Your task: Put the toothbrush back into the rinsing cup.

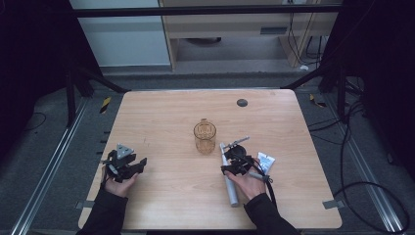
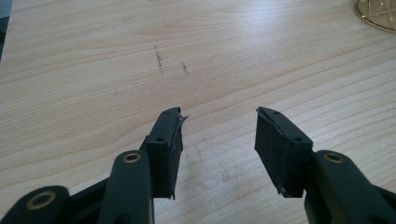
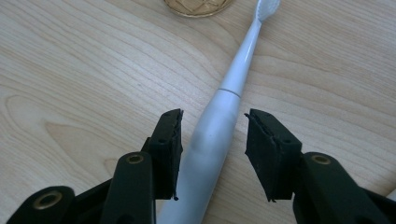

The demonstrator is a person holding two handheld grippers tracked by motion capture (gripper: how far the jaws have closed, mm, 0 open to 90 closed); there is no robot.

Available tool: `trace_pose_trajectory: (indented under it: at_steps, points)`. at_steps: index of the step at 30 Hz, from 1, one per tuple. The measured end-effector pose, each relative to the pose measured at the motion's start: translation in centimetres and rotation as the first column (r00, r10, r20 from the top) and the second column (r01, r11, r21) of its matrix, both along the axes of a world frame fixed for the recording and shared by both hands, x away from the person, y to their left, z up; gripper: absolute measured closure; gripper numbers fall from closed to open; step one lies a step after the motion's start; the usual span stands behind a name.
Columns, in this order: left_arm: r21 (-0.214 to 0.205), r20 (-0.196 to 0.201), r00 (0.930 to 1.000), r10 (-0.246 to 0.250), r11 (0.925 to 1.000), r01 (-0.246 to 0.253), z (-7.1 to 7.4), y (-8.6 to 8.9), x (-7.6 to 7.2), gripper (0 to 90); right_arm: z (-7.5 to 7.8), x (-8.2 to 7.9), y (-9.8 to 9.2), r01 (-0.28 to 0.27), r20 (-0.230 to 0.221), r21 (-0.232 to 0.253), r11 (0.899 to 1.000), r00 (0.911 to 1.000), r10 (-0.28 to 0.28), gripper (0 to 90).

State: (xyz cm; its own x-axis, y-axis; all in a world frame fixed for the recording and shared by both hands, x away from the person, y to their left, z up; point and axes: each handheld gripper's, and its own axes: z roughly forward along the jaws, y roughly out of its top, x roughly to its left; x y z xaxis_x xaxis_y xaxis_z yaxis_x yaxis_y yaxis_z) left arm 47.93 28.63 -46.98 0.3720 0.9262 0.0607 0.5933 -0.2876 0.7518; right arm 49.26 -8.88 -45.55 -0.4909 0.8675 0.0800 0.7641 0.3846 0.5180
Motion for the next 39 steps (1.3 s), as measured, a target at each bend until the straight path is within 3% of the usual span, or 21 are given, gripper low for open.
trace_pose_trajectory:
  at_steps: [39]
  points:
    - [0.018,-0.009,0.9999,-0.005,0.9998,0.005,-0.1,-0.2,0.0,50.3,-1.4,1.0,1.1,0.024,-0.079,-0.062,0.998,0.9964,-0.029,57.7]
